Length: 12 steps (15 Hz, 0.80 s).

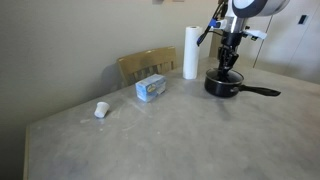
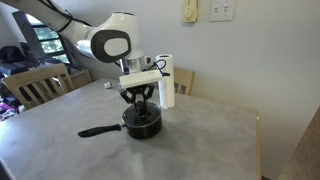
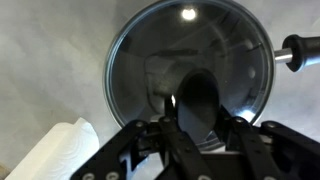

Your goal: Cover the pot

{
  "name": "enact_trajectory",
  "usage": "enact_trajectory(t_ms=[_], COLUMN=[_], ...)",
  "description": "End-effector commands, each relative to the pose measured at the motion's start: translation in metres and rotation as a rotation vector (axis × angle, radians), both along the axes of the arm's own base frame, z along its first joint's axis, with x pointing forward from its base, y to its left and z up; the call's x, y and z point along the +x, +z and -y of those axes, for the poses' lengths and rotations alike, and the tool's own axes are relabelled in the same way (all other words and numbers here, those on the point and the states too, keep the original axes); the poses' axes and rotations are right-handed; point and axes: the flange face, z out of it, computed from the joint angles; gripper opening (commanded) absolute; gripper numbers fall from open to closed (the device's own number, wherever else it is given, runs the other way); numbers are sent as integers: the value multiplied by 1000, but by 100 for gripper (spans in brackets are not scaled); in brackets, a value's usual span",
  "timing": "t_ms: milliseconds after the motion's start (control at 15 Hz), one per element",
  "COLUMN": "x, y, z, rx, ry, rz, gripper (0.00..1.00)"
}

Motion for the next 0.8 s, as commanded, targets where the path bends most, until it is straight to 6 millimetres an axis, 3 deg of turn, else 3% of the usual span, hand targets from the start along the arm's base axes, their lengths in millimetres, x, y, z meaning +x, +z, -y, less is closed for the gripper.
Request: enact_trajectory(t_ms=[0, 133, 333, 600, 667, 733], x=[-15, -19, -20, -14, -6, -5], y=[-1, 9, 42, 84, 72, 81], z=[-4, -8, -15, -20, -19, -20], rx=[2, -11, -39, -77, -45, -48], ry=[30, 55, 85, 66, 67, 66], rz=[45, 54, 110, 194, 152, 164], gripper=[66, 79, 100, 100, 100, 100])
